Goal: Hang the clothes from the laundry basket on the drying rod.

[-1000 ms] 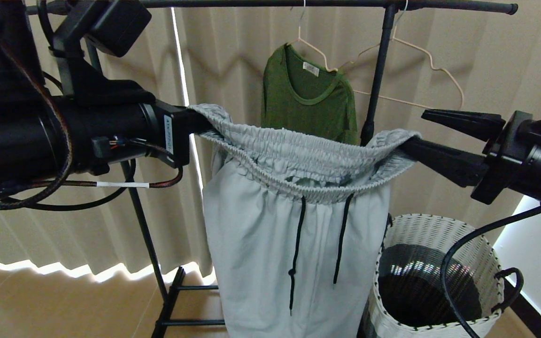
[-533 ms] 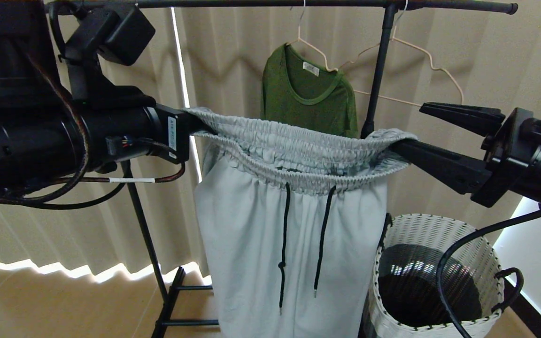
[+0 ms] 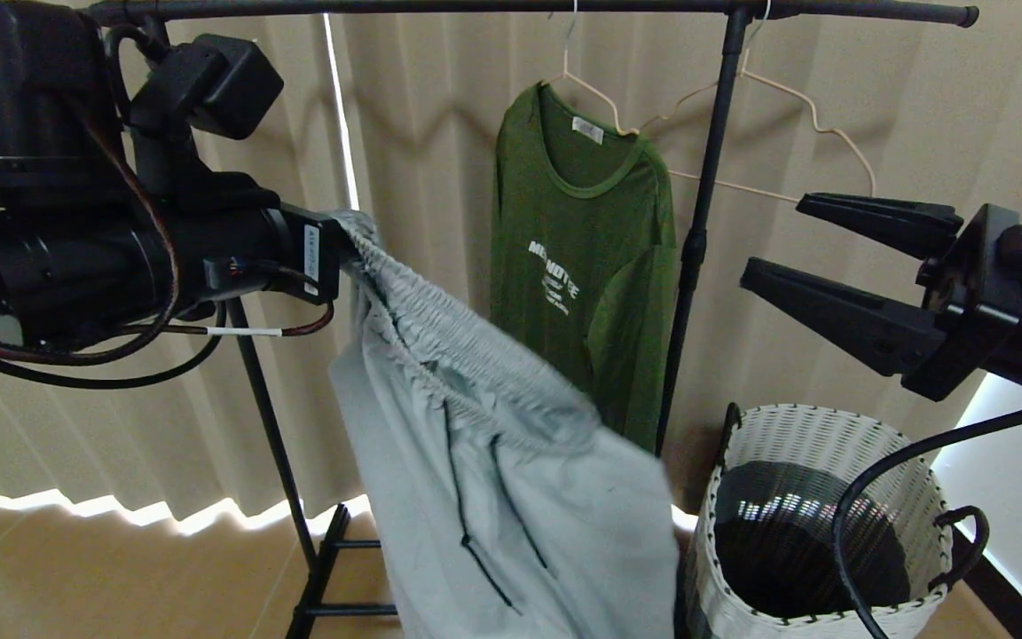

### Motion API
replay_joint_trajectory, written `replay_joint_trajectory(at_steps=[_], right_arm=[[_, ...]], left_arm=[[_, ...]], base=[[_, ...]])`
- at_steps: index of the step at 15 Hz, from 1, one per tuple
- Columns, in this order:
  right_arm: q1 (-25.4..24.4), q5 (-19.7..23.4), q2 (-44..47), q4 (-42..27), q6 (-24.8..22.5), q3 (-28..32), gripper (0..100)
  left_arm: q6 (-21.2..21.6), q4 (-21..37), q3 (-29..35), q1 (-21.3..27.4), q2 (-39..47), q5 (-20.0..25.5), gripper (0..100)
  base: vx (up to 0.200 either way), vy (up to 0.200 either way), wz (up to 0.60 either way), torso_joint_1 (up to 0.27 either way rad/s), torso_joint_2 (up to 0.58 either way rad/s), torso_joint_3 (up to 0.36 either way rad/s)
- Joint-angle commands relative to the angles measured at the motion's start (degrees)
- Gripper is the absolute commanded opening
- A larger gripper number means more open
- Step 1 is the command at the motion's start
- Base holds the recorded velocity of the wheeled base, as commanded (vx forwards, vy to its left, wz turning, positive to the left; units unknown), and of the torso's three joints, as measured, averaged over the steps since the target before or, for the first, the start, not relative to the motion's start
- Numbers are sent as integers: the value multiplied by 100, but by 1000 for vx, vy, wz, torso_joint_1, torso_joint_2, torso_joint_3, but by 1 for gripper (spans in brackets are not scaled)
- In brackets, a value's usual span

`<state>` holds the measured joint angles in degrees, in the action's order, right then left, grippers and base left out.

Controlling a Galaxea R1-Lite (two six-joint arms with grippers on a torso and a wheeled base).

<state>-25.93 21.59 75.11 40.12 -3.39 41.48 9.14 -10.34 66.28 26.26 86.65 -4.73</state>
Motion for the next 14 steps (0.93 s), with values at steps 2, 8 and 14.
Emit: replay_joint_trajectory(at_steps=[2,8,14], right_arm=[[-9,-14,-22,5,-13,-79,100],[563,-164,-400,5,-575,-1283,100],[818,-243,-2000,5,-777,-2751,100]], left_arm=[[9,-12,-10,-33,1,-2,0],[17,-12,-1697,-560,-1590,-116,0],[167,111,-4237,-2195,-4508,-63,0]], base=[[0,0,0,0,0,0],[0,0,0,0,0,0],[0,0,0,0,0,0]])
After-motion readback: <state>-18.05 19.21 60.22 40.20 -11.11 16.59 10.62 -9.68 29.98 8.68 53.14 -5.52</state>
